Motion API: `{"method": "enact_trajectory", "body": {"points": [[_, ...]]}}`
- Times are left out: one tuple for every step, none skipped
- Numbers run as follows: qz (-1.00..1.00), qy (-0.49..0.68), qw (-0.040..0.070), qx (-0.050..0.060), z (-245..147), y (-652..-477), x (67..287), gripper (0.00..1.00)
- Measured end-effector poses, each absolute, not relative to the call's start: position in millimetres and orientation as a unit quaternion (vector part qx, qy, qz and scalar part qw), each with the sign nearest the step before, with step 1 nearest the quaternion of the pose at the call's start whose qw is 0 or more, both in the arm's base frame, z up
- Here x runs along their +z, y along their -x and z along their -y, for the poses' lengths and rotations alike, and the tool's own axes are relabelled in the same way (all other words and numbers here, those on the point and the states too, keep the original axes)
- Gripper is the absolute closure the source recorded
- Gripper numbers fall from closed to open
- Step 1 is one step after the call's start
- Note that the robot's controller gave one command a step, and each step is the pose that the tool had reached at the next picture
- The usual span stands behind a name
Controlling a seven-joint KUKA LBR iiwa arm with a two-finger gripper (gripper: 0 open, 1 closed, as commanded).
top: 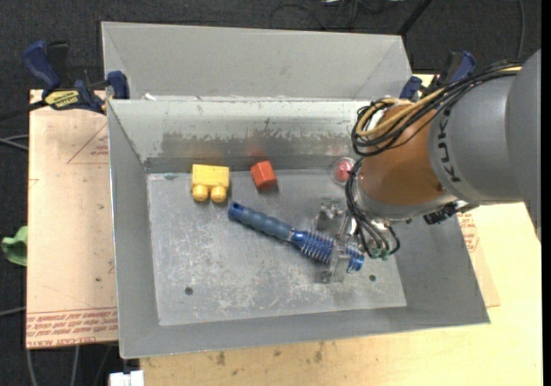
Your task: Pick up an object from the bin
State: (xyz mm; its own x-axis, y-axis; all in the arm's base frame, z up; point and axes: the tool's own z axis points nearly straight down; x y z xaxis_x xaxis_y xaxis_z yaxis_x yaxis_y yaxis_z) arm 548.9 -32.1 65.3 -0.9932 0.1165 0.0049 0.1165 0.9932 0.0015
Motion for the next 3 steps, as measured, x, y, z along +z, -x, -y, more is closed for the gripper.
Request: {"method": "enact_trajectory", "body": {"points": [[0.998, 0.058, 0.0, 0.0, 32.4, -549.8, 69.2, 1.0], [0.999, 0.048, -0.004, 0.0, 33.9, -543.2, 196.1, 1.0], [0.999, 0.053, -0.005, 0.0, 27.2, -541.1, 262.8, 1.0]]}}
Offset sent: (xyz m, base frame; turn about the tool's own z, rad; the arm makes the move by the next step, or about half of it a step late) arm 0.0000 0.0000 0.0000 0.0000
